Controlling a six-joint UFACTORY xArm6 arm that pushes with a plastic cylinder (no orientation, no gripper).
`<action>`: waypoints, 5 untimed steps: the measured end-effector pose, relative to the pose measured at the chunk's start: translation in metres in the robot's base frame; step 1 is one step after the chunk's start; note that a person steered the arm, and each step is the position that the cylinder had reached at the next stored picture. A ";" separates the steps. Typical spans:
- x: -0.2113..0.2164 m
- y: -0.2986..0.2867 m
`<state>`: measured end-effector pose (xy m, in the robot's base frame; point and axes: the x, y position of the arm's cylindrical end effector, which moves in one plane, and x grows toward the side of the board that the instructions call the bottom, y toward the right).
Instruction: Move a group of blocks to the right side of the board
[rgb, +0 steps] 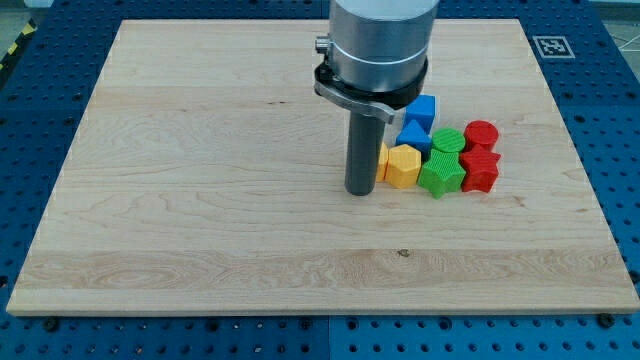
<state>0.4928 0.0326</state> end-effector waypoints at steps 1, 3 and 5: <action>-0.008 -0.007; -0.016 -0.004; -0.018 -0.003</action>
<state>0.4752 0.0299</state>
